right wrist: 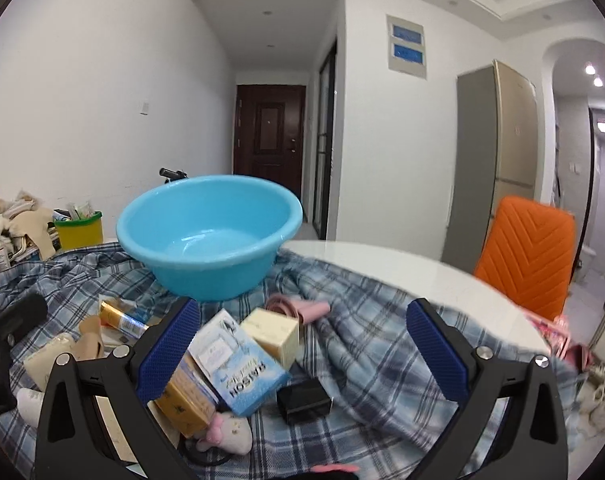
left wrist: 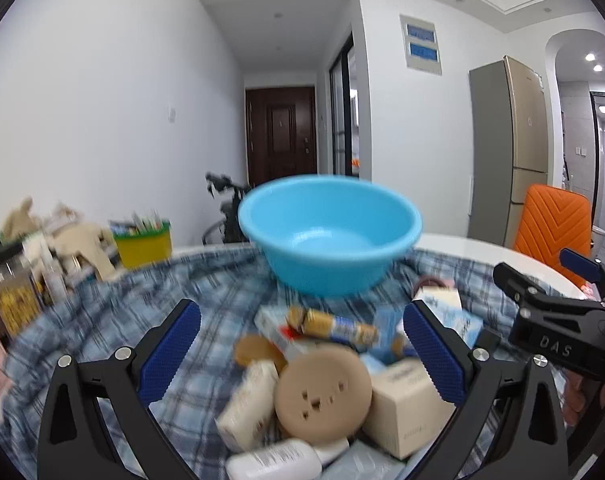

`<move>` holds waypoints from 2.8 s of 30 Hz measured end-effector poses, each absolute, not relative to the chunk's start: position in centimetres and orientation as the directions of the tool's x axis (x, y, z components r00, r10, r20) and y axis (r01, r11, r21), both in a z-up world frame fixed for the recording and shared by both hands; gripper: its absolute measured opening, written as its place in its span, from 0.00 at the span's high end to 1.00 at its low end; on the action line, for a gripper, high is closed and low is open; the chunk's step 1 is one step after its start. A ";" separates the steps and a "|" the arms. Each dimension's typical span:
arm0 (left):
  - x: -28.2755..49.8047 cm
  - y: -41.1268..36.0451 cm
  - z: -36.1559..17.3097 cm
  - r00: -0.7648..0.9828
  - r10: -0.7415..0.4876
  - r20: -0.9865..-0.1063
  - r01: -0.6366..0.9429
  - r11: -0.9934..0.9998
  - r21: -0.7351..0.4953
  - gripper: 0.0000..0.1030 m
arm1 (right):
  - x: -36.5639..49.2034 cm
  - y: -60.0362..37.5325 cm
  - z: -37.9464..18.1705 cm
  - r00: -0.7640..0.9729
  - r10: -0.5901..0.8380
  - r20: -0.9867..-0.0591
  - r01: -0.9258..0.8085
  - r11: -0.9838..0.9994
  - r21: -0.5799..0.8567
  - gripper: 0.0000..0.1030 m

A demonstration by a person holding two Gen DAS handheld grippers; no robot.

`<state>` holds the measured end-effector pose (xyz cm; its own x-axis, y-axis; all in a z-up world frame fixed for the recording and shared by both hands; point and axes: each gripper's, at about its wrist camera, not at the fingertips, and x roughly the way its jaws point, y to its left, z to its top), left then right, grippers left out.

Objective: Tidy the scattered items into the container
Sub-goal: 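Move both tools toward the scattered items beside the blue basin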

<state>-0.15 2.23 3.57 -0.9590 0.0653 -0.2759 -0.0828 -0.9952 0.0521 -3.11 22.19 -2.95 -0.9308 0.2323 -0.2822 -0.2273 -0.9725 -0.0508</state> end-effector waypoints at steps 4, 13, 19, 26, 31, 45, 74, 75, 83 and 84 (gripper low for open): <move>-0.5 3.0 6.1 -0.962 0.069 -0.265 -0.102 -0.989 0.110 0.00 | -3.4 22.1 -0.1 -0.943 0.196 -0.269 -0.193 -0.980 -0.039 0.00; -1.9 2.7 12.0 -0.963 0.061 -0.263 -0.075 -0.996 0.045 0.00 | -4.4 23.4 7.4 -0.954 0.179 -0.241 -0.187 -0.982 0.012 0.00; -1.9 2.6 16.1 -0.982 0.038 -0.184 -0.049 -0.997 0.057 0.00 | -3.9 24.0 11.1 -0.967 0.178 -0.184 -0.187 -0.982 0.032 0.00; -1.3 2.7 19.4 -0.991 0.055 -0.124 -0.065 -0.995 0.081 0.00 | -4.0 23.7 13.2 -0.972 0.154 -0.176 -0.163 -0.986 0.037 0.00; -1.4 2.7 20.4 -0.984 0.091 -0.155 -0.104 -0.991 0.079 0.00 | -4.0 23.1 13.7 -0.973 0.142 -0.183 -0.146 -0.989 0.009 0.00; -4.0 1.3 20.7 -0.932 0.106 -0.348 -0.126 -0.992 0.034 0.00 | -7.4 24.7 12.4 -0.875 0.064 -0.480 -0.108 -0.992 0.065 0.00; -6.0 2.7 16.8 -0.865 0.070 -0.497 -0.163 -0.975 0.147 0.00 | -10.0 24.7 9.4 -0.778 0.000 -0.628 -0.075 -0.993 0.092 0.00; -6.0 2.6 16.8 -0.862 0.086 -0.500 -0.174 -0.976 0.133 0.00 | -10.0 24.7 9.4 -0.779 0.009 -0.627 -0.080 -0.993 0.086 0.00; -6.3 1.7 16.4 -0.853 0.124 -0.506 -0.181 -0.981 0.064 0.00 | -9.8 24.8 9.2 -0.776 0.014 -0.630 -0.074 -0.995 0.068 0.00; -6.3 1.6 16.4 -0.852 0.130 -0.506 -0.184 -0.981 0.056 0.00 | -9.8 24.8 9.2 -0.776 0.015 -0.631 -0.072 -0.995 0.065 0.00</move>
